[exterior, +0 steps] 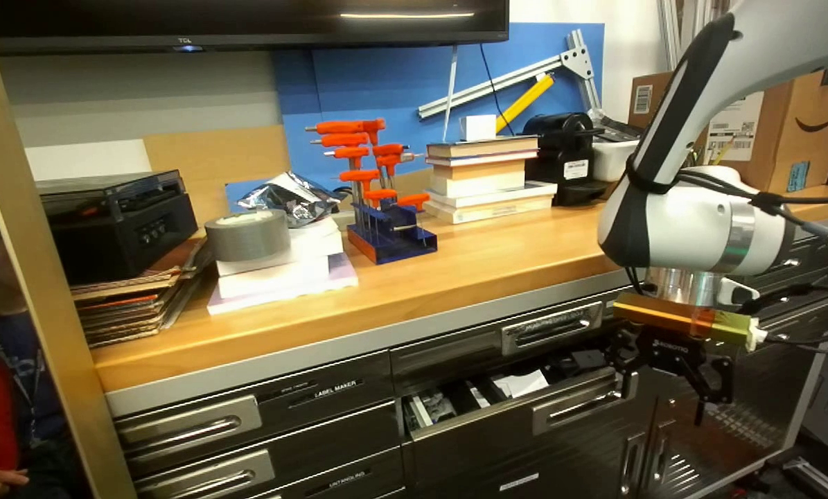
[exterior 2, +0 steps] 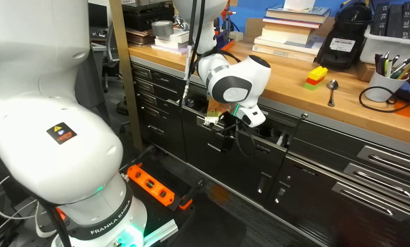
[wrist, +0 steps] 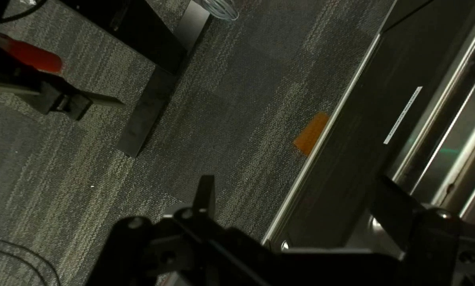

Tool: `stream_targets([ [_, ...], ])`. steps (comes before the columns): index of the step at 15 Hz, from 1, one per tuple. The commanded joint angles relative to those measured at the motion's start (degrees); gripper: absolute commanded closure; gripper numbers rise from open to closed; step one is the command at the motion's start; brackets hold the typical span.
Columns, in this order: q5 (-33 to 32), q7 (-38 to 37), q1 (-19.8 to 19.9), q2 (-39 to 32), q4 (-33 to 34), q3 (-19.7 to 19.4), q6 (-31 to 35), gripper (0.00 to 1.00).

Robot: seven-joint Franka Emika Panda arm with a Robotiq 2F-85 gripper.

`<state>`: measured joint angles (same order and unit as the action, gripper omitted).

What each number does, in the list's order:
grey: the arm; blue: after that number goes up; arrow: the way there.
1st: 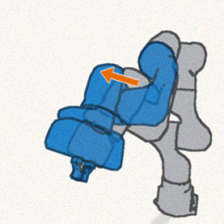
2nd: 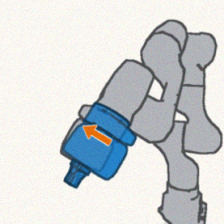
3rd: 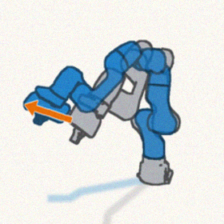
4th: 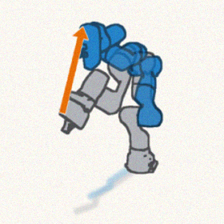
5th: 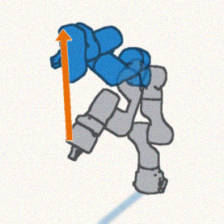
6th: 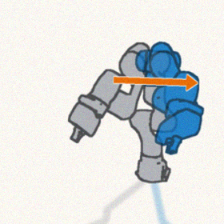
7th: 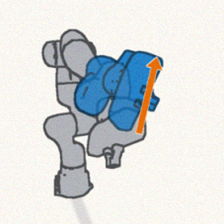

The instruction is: Place the two black objects inside the open drawer then push the drawer closed

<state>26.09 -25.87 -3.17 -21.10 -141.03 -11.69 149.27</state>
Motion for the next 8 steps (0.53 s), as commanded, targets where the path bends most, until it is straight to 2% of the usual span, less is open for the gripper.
stream_targets([
  [1,-2.1,-1.2,2.6,-1.5,3.7,2.7,-3.5,0.0],
  [4,1.6,2.6,5.0,-3.5,5.6,6.5,-2.9,0.0],
  [8,11.8,11.2,9.2,-8.2,8.4,14.2,2.2,0.0],
])
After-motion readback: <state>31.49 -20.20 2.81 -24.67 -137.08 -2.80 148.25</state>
